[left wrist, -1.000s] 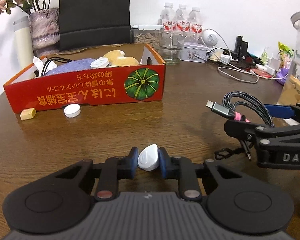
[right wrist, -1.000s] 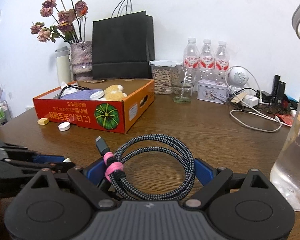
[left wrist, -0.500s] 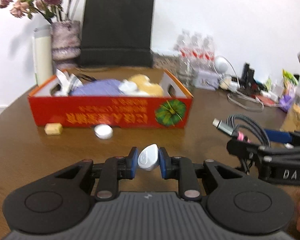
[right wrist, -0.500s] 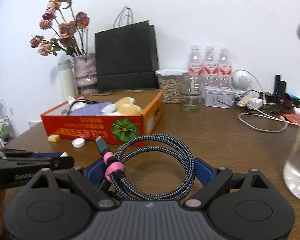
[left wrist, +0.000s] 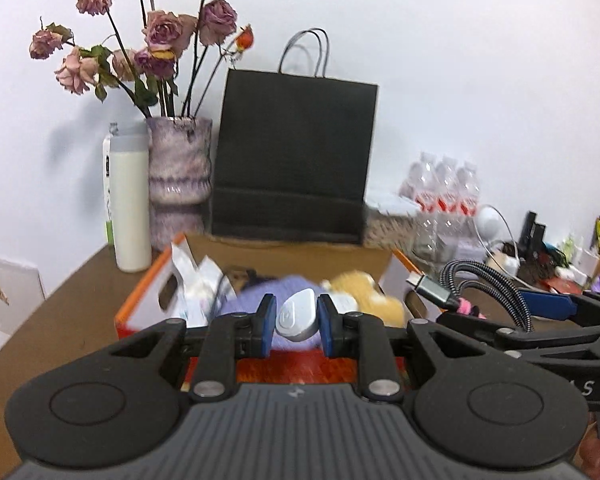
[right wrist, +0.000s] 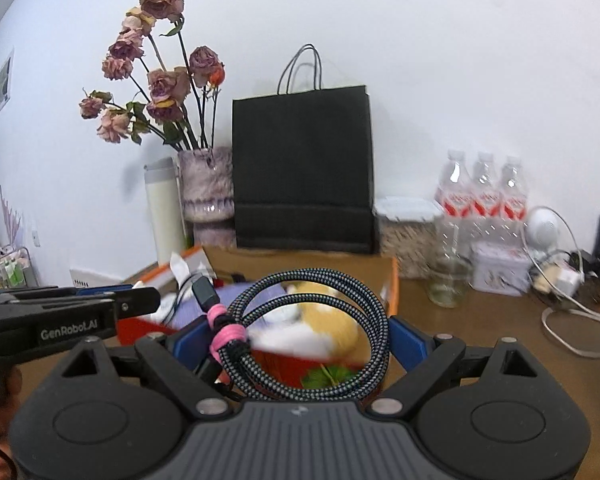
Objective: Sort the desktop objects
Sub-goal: 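Carry the plug and cable into the box and open both tools, then withdraw both tools toward the white bottle cap and yellow block, then grasp the white bottle cap with the right tool, then grasp the small yellow block with the left tool while the right tool holds the cap, then carry the block and cap into the box and open both tools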
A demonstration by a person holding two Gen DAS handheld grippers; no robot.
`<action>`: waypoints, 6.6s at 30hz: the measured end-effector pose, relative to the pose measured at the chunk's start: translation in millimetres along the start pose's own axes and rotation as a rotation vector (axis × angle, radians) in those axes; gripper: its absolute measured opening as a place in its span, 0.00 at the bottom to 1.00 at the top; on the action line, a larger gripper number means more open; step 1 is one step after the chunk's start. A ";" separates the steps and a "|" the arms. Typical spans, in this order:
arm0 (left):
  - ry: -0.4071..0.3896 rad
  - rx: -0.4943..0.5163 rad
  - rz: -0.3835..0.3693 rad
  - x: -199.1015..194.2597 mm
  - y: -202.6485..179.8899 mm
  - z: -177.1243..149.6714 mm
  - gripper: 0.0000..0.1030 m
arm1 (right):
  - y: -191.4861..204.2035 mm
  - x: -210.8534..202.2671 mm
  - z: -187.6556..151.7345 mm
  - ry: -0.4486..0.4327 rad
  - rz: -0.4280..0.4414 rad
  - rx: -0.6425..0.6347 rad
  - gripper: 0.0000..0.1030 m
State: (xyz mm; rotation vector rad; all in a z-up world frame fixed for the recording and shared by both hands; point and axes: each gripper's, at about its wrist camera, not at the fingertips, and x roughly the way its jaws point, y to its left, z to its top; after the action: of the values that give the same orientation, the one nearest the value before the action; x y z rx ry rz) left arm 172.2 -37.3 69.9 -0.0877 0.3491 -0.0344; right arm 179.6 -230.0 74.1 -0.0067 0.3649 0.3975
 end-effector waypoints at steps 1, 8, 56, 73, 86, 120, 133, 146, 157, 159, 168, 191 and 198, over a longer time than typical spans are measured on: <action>-0.005 -0.003 0.003 5.5 3.2 3.1 0.22 | 2.5 9.0 4.5 -0.002 -0.002 0.004 0.89; -0.011 -0.053 0.024 56.0 29.5 19.9 0.22 | 1.3 68.7 20.1 0.002 -0.028 0.044 0.89; -0.087 0.004 0.075 121.0 43.3 10.1 1.00 | -4.8 137.6 10.8 0.060 -0.039 -0.030 1.00; -0.088 0.013 0.096 53.2 67.2 -15.2 1.00 | 14.3 67.6 -22.9 0.040 -0.056 -0.084 1.00; 0.024 0.017 0.134 15.6 117.3 -37.6 1.00 | 55.4 40.4 -58.6 0.140 0.013 -0.127 1.00; 0.139 0.054 0.134 17.7 153.5 -52.3 1.00 | 104.1 112.1 -61.7 0.297 -0.019 -0.025 0.27; 0.165 0.048 0.107 28.7 125.4 -55.4 1.00 | 83.5 89.9 -57.2 0.248 0.015 -0.017 0.26; 0.248 -0.001 0.151 58.5 88.5 -58.1 0.99 | 37.7 67.8 -60.9 0.233 -0.002 -0.023 0.26; 0.292 -0.041 0.176 69.4 80.5 -59.0 0.75 | 11.5 59.5 -63.9 0.224 -0.018 -0.041 0.26; 0.290 -0.047 0.178 69.5 81.5 -58.7 0.70 | 9.3 59.6 -64.8 0.227 -0.019 -0.041 0.26; 0.284 -0.028 0.182 68.3 79.2 -57.8 0.30 | 12.1 61.4 -66.6 0.231 -0.022 -0.056 0.26; 0.184 -0.063 0.165 29.2 75.9 -53.8 0.30 | 25.1 27.9 -63.5 0.131 -0.040 -0.077 0.26; 0.045 -0.078 0.102 -2.0 61.7 -20.8 0.30 | 21.2 -2.0 -29.3 -0.022 -0.037 -0.069 0.26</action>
State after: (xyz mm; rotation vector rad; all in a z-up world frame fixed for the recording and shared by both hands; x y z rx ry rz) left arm 164.4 22.5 45.5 -0.1461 0.3999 0.0782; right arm 159.7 -213.4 48.7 -0.0764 0.3284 0.3730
